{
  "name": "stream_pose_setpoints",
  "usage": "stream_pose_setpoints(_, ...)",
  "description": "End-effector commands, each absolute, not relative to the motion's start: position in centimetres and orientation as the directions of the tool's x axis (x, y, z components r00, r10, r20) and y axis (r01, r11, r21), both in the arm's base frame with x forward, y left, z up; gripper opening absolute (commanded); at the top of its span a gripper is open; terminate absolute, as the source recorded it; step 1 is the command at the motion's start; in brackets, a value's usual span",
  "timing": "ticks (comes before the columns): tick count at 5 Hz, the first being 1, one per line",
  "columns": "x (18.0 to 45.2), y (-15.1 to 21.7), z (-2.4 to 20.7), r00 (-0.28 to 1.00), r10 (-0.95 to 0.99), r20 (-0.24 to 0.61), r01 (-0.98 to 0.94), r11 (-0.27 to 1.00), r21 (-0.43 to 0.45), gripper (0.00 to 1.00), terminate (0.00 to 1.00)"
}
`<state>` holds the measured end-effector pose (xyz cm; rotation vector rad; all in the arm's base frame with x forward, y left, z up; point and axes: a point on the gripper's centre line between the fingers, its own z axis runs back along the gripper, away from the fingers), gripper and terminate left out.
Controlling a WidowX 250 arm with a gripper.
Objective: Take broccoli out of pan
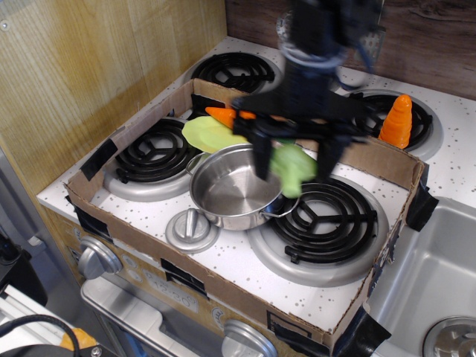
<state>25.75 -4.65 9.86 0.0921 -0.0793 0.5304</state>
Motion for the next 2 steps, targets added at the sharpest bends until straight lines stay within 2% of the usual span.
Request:
stream_pose_setpoints(1, 28.7, -8.4, 9.4, 0.867, 0.478, 0.141, -0.477, 0.878, -0.045, 0.00, 0.00)
stream_pose_setpoints(2, 28.5, -9.0, 7.8, 0.851, 0.493, 0.178, -0.490, 0.869, -0.068, 0.00, 0.00)
